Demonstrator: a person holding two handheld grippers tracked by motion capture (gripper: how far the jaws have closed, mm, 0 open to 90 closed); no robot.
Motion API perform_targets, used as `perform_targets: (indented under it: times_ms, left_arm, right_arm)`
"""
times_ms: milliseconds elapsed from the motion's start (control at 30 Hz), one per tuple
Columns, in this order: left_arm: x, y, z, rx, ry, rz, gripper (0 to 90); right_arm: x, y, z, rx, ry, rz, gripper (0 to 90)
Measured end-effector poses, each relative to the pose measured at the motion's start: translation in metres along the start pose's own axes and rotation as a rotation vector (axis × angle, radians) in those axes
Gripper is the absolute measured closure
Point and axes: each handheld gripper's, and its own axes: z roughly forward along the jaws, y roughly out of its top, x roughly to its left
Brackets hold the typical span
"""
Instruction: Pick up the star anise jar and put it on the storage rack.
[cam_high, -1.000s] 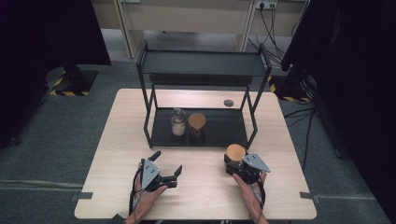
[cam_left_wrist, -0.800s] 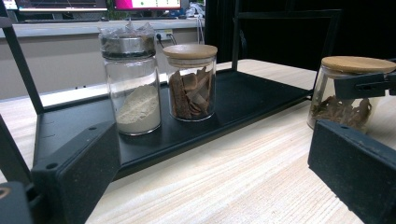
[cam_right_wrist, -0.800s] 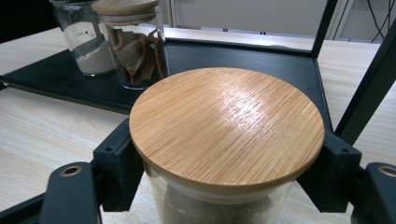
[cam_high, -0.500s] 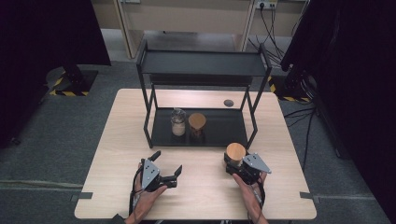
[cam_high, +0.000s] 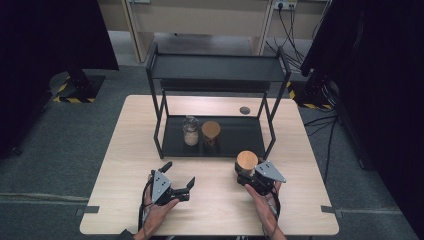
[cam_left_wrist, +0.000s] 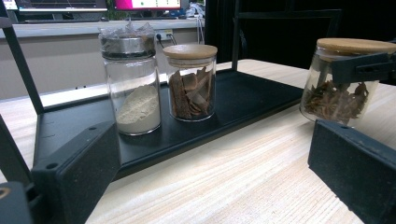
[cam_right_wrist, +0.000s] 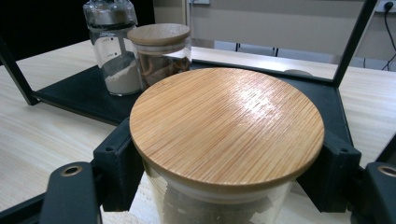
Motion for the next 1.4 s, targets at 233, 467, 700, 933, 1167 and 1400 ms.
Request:
perform_targets:
  times_ms: [233, 467, 700, 933, 1167, 1400]
  left_arm:
    - [0.000, 0.000, 0.000, 0.000, 0.000, -0.001, 2.0]
    - [0.000, 0.000, 0.000, 0.000, 0.000, -0.002, 2.0]
    - [0.000, 0.000, 0.000, 0.000, 0.000, -0.002, 2.0]
    - [0.000, 0.000, 0.000, 0.000, 0.000, -0.004, 2.0]
    - [0.000, 0.000, 0.000, 0.000, -0.001, -0.003, 2.0]
    - [0.000, 0.000, 0.000, 0.000, -0.001, -0.003, 2.0]
  right_arm:
    - [0.003, 0.006, 0.006, 0.001, 0.012, -0.007, 25.9]
    - [0.004, 0.011, 0.011, 0.008, 0.023, -0.011, 25.9]
    - [0.005, 0.017, 0.015, 0.007, 0.034, -0.018, 25.9]
    - [0.006, 0.021, 0.023, 0.015, 0.043, -0.019, 25.9]
    - [0.005, 0.027, 0.031, 0.020, 0.046, -0.010, 25.8]
    - [0.004, 0.030, 0.039, 0.026, 0.045, -0.009, 25.9]
